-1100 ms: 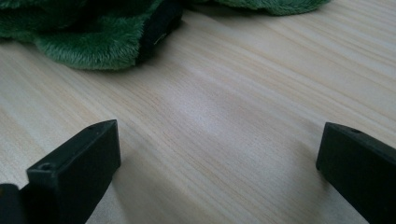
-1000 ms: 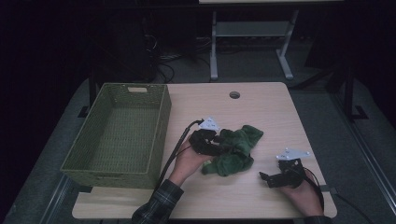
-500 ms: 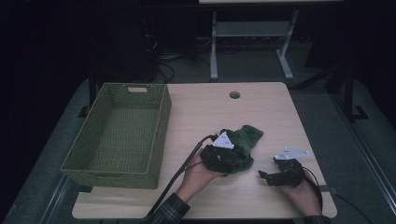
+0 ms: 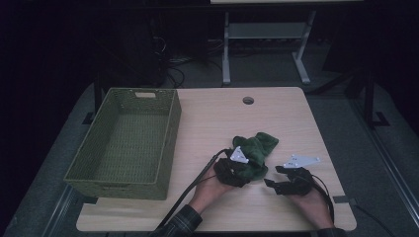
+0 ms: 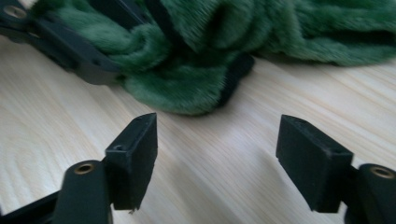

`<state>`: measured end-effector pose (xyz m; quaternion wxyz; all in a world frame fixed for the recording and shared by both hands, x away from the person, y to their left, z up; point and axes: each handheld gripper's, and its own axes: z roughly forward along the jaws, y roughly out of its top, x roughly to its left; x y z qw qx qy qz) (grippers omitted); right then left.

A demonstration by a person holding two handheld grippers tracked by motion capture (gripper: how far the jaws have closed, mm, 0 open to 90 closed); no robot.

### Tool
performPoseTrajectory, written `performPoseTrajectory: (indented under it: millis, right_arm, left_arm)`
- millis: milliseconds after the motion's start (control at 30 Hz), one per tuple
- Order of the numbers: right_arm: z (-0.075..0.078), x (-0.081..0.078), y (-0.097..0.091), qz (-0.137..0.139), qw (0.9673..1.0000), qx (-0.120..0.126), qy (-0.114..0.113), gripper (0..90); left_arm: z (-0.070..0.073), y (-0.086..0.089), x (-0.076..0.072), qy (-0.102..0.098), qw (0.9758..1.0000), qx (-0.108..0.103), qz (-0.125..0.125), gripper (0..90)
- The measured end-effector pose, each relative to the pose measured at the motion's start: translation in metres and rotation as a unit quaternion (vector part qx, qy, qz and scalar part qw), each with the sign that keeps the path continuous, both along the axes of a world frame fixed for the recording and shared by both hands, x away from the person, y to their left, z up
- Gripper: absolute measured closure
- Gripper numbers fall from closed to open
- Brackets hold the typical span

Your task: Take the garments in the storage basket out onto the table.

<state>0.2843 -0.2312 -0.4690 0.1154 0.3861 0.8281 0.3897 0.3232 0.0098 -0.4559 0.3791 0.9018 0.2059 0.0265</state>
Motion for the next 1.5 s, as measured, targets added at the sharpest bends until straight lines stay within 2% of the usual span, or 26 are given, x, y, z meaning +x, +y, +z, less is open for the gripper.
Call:
performPoseTrajectory:
  millis: [133,167,233,367,467,633,767,1000,1167,1333,1500]
  right_arm:
    - [0.0,0.003,0.004,0.005,1.0,0.008,0.003,33.6]
    - [0.0,0.004,0.005,0.007,0.9999,0.012,0.006,37.6]
    - [0.0,0.005,0.006,0.007,0.9999,0.014,0.008,38.4]
    - [-0.002,0.008,0.008,0.011,0.9997,0.018,0.01,47.0]
    - [-0.003,0.01,0.008,0.014,0.9995,0.024,0.014,55.6]
    - [0.001,0.012,0.01,0.017,0.9996,0.019,0.011,82.2]
    - [0.006,0.009,0.009,0.017,0.9998,0.012,0.001,84.1]
    - [0.017,0.005,0.0,0.006,0.9998,0.004,-0.019,84.6]
    - [0.021,0.001,-0.008,-0.001,0.9995,-0.006,-0.032,84.7]
    - [0.021,-0.004,-0.013,-0.006,0.9995,-0.012,-0.029,84.7]
    - [0.018,-0.011,-0.015,-0.008,0.9996,-0.019,-0.02,84.8]
  left_arm:
    - [-0.001,0.001,0.002,-0.002,1.0,0.001,0.0,59.0]
    - [-0.001,0.001,0.002,-0.002,1.0,0.001,0.001,61.5]
    - [-0.001,0.001,0.003,0.001,1.0,-0.001,0.004,62.7]
    - [0.001,0.003,0.004,0.004,1.0,-0.003,0.002,71.0]
    - [0.002,0.003,0.004,0.005,0.9999,-0.012,0.004,75.2]
    - [0.005,0.006,0.004,0.012,0.9995,-0.027,0.007,76.0]
    - [0.013,0.012,0.003,0.013,0.999,-0.043,0.01,76.0]
    - [0.031,0.031,0.002,0.003,0.9981,-0.058,0.02,76.0]
    - [0.037,0.048,0.002,-0.001,0.9972,-0.065,0.037,76.1]
    - [0.036,0.064,0.0,-0.001,0.9968,-0.061,0.051,76.2]
    - [0.029,0.086,-0.008,0.006,0.9963,-0.054,0.067,76.4]
